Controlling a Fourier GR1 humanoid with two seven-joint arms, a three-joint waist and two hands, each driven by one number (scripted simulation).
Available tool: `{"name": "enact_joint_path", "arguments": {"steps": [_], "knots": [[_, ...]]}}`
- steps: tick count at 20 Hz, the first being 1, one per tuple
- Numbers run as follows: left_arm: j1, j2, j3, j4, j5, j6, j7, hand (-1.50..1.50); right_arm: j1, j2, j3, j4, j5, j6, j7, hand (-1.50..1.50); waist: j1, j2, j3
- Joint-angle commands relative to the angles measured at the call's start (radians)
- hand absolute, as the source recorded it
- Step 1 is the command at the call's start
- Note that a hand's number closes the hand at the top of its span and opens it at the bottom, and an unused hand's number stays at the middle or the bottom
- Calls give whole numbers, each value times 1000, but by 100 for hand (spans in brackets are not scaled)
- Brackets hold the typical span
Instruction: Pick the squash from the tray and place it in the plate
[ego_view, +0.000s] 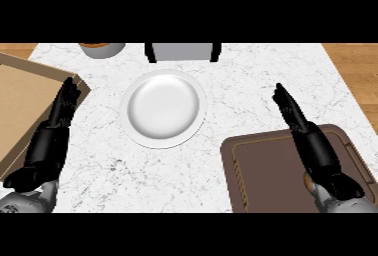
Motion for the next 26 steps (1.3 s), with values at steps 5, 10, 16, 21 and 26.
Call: {"name": "enact_joint_path", "arguments": {"steps": [5,10,16,21,26], "knots": [[-81,28,36,33,70,-88,61,0,-11,-51,313,-176,-72,420,-130,150,50,48,18],[-85,31,58,70,127,-126,118,0,76,-280,339,-108,459,217,-268,150,-13,43,19],[-110,60,99,41,176,-175,175,0,376,-236,246,24,126,204,-684,-150,8,48,21],[-141,89,131,18,190,-232,238,0,378,-316,80,4,19,292,-826,-150,23,46,18],[-159,66,139,31,175,-224,249,0,454,-465,-45,-177,63,246,-722,-150,12,43,16]]}}
